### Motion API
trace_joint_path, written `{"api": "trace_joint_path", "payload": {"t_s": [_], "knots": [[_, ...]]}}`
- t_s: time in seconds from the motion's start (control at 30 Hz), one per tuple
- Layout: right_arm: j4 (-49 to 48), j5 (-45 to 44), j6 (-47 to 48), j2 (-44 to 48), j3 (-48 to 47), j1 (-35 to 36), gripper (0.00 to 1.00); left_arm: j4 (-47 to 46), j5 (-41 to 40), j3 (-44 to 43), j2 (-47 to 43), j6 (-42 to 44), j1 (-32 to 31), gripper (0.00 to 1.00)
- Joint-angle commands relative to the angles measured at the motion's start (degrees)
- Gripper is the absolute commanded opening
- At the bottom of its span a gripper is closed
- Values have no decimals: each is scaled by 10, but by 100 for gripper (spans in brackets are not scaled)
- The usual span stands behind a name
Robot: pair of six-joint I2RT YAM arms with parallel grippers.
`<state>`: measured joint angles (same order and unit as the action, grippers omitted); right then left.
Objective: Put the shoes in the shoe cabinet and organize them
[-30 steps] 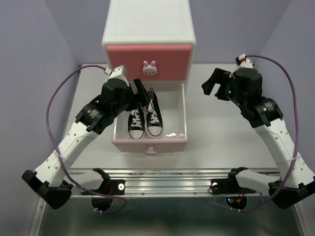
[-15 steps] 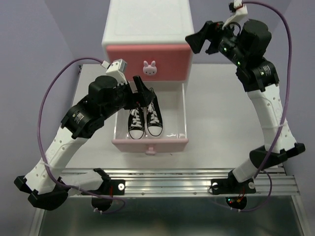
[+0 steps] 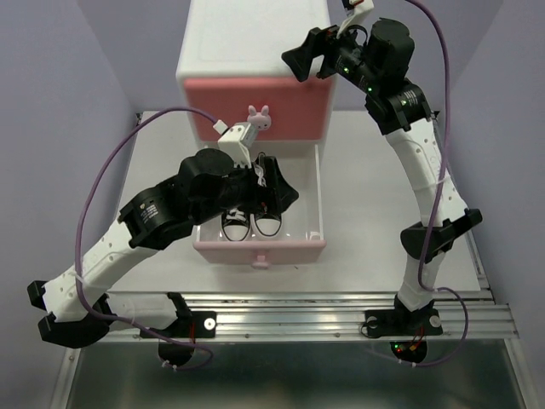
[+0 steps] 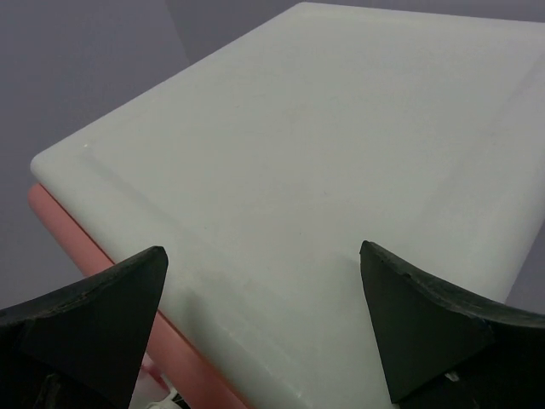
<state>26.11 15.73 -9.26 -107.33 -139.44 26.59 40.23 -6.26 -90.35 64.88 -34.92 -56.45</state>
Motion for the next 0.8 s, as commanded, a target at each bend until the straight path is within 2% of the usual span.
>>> {"api": "trace_joint_path", "payload": {"t_s": [0.0,0.13,0.33,0.47,0.77], "knots": [[18,-23,45,-16,-31,7,100,12,-27,-39,-3,-23,-42,99],[46,-41,71,-39,-44,12,100,37,-33,-55,-3,-51,-86,99],[70,-46,79,-46,-27,12,100,92,-26,-34,-19,-81,-154,99],[73,-50,85,-40,-7,12,100,140,-26,11,-43,-107,-186,99],[75,-58,86,-31,36,12,100,173,-65,216,-114,-227,-244,97]]}}
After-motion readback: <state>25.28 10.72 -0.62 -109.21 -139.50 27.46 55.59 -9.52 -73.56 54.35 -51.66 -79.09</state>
